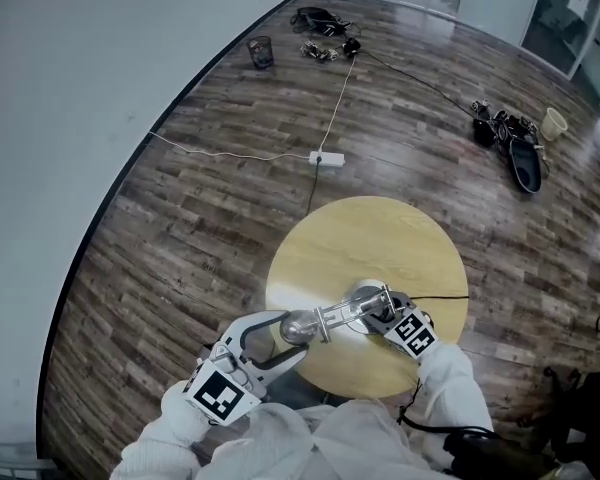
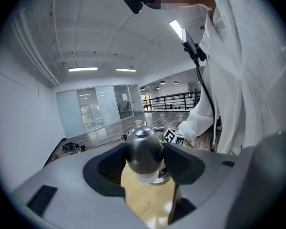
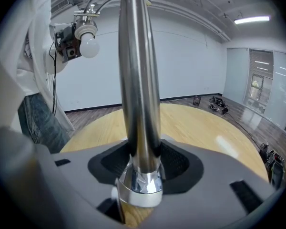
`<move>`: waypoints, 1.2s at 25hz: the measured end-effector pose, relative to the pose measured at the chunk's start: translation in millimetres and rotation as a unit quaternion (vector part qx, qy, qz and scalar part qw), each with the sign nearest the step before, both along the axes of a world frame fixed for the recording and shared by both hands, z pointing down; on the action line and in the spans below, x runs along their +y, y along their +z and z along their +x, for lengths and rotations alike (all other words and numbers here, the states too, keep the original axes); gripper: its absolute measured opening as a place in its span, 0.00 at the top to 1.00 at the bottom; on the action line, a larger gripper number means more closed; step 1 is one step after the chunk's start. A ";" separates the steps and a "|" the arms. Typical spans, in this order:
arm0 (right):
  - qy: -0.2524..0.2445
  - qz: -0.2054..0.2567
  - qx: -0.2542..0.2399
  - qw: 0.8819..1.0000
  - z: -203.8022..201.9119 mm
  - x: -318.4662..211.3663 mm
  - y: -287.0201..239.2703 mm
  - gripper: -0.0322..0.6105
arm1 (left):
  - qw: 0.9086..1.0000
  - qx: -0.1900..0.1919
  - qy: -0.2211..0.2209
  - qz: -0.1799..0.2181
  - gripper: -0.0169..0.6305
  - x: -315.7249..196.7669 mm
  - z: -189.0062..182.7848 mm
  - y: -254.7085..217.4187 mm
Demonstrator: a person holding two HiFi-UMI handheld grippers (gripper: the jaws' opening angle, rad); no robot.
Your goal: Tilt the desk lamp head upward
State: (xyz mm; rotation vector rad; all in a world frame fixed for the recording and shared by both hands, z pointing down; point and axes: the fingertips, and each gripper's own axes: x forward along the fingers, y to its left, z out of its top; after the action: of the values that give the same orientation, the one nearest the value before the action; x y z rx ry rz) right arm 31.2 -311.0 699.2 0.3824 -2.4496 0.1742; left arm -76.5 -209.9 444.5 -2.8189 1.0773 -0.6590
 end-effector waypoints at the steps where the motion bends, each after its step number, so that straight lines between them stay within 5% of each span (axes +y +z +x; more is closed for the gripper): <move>1: 0.000 0.001 0.001 1.000 0.0 0.0 -0.5 0.65 | 1.000 0.000 0.005 0.005 0.59 -0.9 3.0 -8.7; 14: 0.009 0.011 0.003 1.000 -1.0 4.7 -1.4 0.65 | 0.995 -0.020 0.089 0.046 0.59 -32.1 74.9 -106.3; 30: 0.010 0.020 0.013 1.000 5.1 3.8 -0.6 0.65 | 0.991 -0.038 0.127 0.031 0.59 -61.4 127.9 -123.3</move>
State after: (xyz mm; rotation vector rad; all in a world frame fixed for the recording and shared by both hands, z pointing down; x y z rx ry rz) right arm 36.4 -307.2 698.6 0.4250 -2.4281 0.1279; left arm 51.4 -271.3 321.1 -2.7852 0.6977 -0.6873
